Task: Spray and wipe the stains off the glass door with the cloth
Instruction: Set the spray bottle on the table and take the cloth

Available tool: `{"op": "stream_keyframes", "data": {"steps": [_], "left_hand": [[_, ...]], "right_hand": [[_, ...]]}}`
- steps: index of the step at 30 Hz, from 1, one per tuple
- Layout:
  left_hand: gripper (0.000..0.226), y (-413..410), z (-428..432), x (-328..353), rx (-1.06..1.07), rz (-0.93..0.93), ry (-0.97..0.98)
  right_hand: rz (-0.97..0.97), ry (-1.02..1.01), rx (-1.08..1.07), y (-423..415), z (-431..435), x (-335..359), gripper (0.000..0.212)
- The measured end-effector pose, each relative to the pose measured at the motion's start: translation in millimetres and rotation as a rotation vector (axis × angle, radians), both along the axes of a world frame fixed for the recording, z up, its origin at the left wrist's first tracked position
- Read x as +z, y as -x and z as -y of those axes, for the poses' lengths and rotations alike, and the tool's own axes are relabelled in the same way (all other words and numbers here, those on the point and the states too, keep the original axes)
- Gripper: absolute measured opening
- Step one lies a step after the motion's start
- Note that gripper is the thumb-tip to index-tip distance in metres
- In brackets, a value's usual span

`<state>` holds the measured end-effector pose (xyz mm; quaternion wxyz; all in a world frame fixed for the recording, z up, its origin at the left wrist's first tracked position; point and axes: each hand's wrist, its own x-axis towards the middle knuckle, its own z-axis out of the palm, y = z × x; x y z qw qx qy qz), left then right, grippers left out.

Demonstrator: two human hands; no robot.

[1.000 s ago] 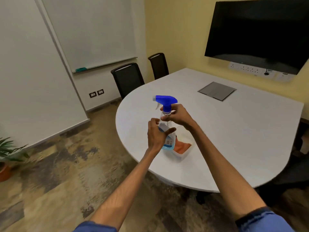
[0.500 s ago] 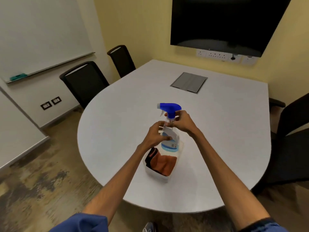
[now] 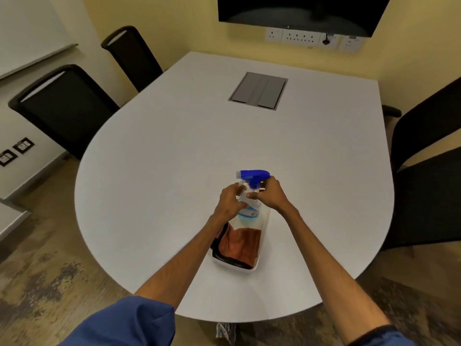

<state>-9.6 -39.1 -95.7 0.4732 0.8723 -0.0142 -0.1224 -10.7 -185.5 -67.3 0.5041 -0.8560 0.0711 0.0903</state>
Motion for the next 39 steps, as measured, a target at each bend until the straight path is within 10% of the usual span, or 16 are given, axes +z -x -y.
{"op": "stream_keyframes", "data": {"steps": [39], "left_hand": [[0.043, -51.5, 88.3, 21.3, -0.186, 0.154, 0.07]], "right_hand": [[0.151, -0.084, -0.349, -8.5, 68.5, 52.4, 0.052]]}}
